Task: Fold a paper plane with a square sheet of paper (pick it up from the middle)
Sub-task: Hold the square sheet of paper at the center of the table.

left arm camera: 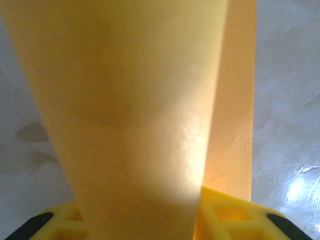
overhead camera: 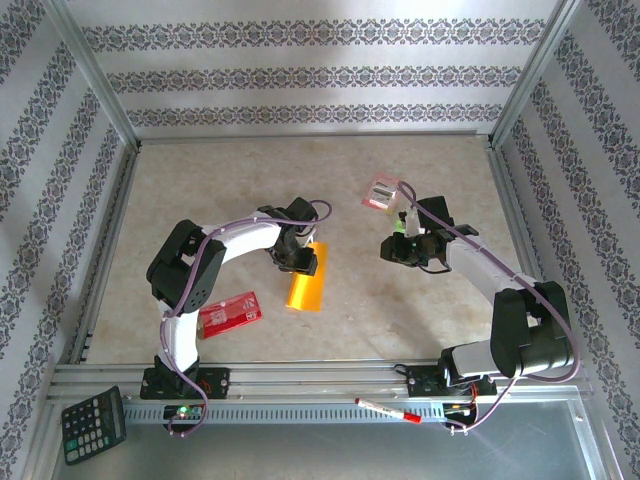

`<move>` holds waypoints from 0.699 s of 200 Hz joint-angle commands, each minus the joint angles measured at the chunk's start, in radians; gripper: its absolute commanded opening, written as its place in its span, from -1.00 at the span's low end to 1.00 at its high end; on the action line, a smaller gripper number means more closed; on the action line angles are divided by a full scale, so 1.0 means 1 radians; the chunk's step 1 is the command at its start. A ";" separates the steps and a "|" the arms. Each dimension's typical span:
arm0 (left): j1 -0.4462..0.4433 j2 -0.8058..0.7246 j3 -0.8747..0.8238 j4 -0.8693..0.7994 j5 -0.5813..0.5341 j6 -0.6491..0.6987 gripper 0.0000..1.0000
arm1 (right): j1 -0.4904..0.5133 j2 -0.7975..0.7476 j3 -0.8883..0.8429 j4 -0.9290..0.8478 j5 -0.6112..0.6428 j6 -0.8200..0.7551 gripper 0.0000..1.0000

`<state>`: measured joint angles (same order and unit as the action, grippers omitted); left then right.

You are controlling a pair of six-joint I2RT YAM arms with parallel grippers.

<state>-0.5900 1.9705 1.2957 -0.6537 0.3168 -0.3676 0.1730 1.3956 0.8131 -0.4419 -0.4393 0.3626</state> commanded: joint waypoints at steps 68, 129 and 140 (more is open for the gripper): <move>0.004 0.102 -0.086 -0.154 -0.140 -0.018 -0.27 | 0.021 -0.013 -0.003 -0.001 -0.015 0.005 -0.42; 0.004 0.108 -0.097 -0.146 -0.146 -0.021 -0.29 | 0.075 0.000 -0.018 0.069 -0.058 0.085 -0.48; 0.003 0.110 -0.099 -0.144 -0.144 -0.022 -0.29 | 0.099 0.006 -0.036 0.124 -0.088 0.137 -0.53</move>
<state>-0.5900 1.9705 1.2881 -0.6479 0.3168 -0.3740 0.2298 1.3956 0.8082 -0.4072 -0.4606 0.4042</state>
